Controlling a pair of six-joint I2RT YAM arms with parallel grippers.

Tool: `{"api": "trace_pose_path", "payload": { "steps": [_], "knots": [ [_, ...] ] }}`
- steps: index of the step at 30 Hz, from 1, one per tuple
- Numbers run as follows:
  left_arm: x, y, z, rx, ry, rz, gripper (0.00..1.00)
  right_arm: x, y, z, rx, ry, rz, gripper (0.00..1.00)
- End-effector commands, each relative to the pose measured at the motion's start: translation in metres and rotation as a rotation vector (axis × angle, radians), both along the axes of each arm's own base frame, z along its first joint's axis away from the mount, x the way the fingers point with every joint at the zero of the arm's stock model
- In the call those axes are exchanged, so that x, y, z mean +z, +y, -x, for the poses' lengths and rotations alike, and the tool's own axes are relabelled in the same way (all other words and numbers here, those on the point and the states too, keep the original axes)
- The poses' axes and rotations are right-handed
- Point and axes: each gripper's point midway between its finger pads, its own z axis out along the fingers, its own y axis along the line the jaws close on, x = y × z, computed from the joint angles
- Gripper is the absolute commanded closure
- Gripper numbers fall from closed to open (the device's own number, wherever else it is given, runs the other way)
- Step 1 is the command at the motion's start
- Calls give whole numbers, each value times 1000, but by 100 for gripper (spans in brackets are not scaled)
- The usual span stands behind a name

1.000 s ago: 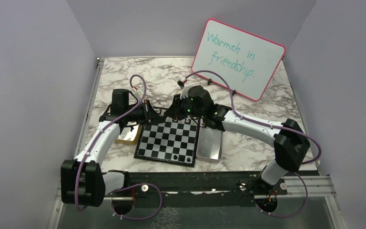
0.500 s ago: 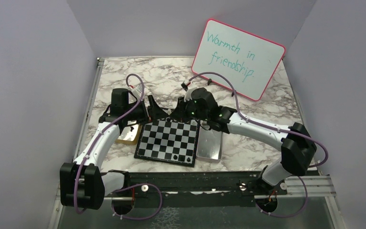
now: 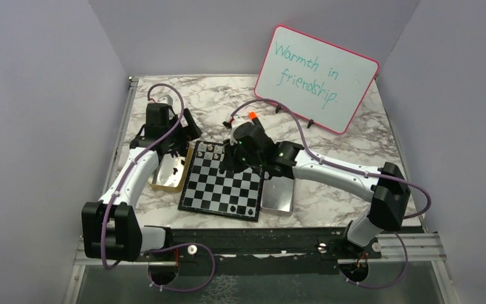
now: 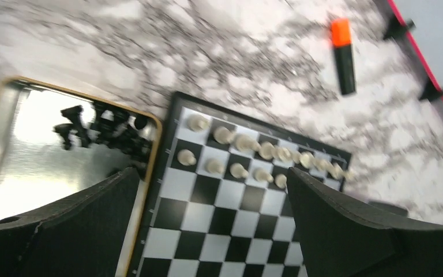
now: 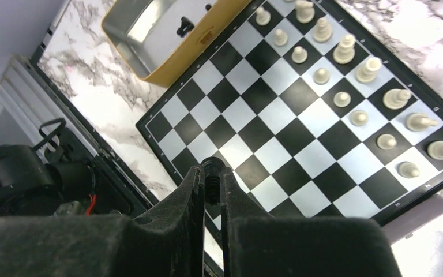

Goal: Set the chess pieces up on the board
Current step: Place the chess piece on the chessboard.

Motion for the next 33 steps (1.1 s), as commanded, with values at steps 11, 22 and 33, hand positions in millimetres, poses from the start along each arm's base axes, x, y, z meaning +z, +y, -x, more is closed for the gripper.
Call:
{"api": "trace_pose_path", "payload": {
  "steps": [11, 22, 33],
  "knots": [
    [-1, 167, -1, 730, 50, -254, 1, -60, 31, 46, 77, 31, 337, 94],
    [15, 216, 37, 1069, 64, -328, 1, -90, 45, 67, 106, 75, 411, 94],
    [16, 223, 44, 1113, 68, -350, 1, -100, 47, 71, 106, 96, 419, 91]
  ]
}}
